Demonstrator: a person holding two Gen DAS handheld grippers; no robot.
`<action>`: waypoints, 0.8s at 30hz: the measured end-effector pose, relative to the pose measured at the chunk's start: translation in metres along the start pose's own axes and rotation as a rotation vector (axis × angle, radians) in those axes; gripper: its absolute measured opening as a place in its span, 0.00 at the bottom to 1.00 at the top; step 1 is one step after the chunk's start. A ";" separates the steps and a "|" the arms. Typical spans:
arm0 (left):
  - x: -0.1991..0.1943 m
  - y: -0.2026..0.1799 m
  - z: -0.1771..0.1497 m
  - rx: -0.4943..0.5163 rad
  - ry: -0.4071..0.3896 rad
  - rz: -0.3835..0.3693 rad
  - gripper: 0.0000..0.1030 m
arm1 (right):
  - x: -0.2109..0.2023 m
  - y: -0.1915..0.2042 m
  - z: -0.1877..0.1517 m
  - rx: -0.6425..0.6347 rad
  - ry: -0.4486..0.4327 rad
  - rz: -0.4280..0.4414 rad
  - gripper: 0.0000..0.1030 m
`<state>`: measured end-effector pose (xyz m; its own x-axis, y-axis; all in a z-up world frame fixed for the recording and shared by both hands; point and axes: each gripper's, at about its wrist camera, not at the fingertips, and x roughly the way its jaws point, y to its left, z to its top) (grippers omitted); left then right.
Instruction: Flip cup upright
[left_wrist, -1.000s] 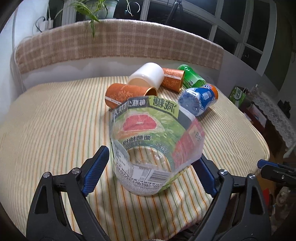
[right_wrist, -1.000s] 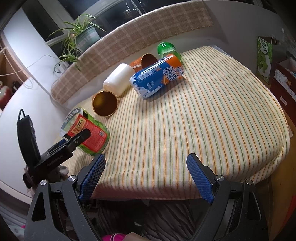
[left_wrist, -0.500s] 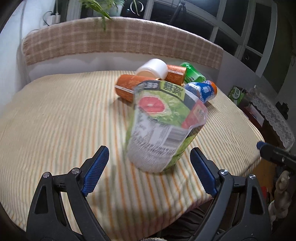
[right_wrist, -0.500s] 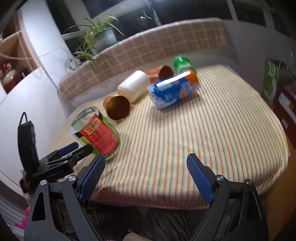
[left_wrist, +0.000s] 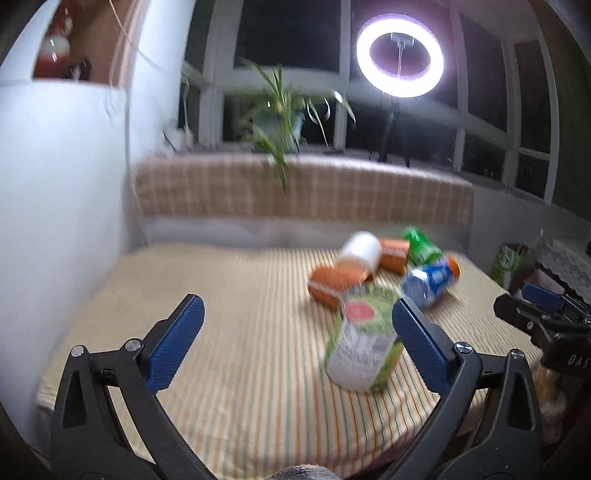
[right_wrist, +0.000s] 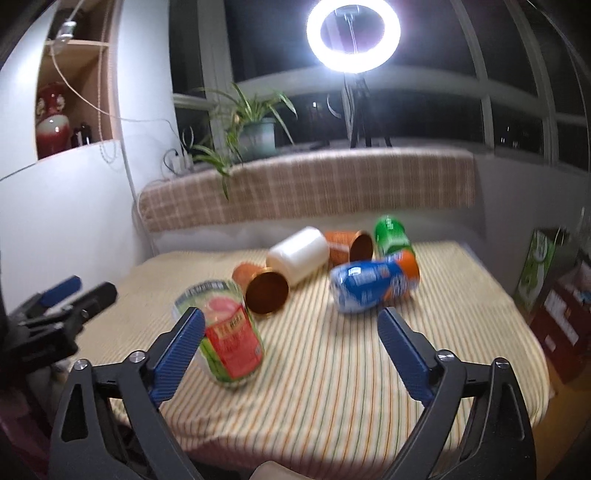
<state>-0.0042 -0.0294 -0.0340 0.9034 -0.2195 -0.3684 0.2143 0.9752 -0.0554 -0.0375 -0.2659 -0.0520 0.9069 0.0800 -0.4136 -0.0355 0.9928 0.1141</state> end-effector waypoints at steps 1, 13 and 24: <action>-0.004 0.000 0.003 0.003 -0.018 0.009 1.00 | -0.001 0.001 0.001 -0.004 -0.015 -0.006 0.94; -0.026 0.001 0.006 -0.012 -0.091 0.071 1.00 | -0.009 0.001 0.004 0.005 -0.117 -0.077 0.99; -0.030 0.008 0.007 -0.043 -0.109 0.094 1.00 | -0.008 0.000 0.004 0.006 -0.113 -0.076 0.99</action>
<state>-0.0266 -0.0151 -0.0174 0.9540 -0.1270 -0.2714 0.1132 0.9914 -0.0659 -0.0429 -0.2673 -0.0448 0.9485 -0.0065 -0.3168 0.0375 0.9951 0.0918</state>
